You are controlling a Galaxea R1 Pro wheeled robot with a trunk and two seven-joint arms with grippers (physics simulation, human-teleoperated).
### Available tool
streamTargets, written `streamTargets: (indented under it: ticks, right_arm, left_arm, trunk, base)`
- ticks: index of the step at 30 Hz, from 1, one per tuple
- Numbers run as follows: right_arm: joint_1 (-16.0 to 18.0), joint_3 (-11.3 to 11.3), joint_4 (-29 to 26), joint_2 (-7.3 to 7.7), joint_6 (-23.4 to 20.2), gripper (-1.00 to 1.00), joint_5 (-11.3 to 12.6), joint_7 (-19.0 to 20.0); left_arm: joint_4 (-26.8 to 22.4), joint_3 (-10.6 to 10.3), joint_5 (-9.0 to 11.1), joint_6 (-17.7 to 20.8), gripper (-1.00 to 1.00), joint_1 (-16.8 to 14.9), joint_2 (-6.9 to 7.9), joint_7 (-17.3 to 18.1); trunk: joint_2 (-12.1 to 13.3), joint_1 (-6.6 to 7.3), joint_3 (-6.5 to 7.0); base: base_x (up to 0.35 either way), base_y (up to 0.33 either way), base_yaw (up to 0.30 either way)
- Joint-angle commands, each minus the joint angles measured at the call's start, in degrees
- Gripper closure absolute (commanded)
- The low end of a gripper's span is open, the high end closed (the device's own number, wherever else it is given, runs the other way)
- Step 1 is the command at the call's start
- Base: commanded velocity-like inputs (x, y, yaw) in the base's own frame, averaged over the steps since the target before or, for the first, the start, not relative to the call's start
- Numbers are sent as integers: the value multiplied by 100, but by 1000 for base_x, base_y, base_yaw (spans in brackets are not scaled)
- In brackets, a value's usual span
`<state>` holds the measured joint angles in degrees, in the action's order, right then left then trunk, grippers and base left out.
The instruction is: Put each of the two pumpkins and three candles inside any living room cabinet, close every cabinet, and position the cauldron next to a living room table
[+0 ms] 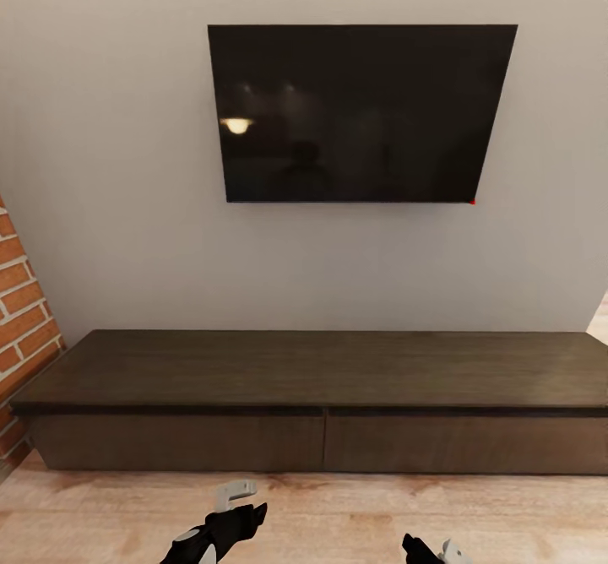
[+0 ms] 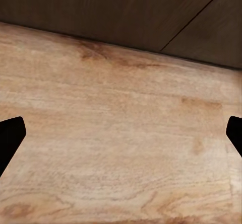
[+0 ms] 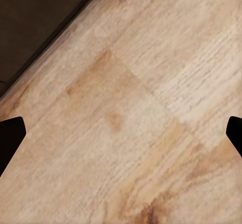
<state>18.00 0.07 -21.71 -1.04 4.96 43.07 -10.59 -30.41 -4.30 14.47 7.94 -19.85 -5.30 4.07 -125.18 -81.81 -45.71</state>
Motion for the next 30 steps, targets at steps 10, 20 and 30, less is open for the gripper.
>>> streamTargets:
  ticks: [10,20,30]
  right_arm:
    - [2,2,-8,-2,23,-100,41,-13]
    - [2,2,-1,-2,29,-100,44,-22]
    - [2,2,8,-2,31,-100,44,-22]
  left_arm:
    - [-9,-9,47,32,-100,-1,2,6]
    - [-389,-35,67,217,-100,-1,43,96]
    - [-4109,70,103,4174,-100,72,335,88]
  trunk:
    - [-2,1,-6]
    - [-2,1,-6]
    - [-2,1,-6]
  base:
    - [1,-2,0]
    - [0,0,0]
    - [0,0,0]
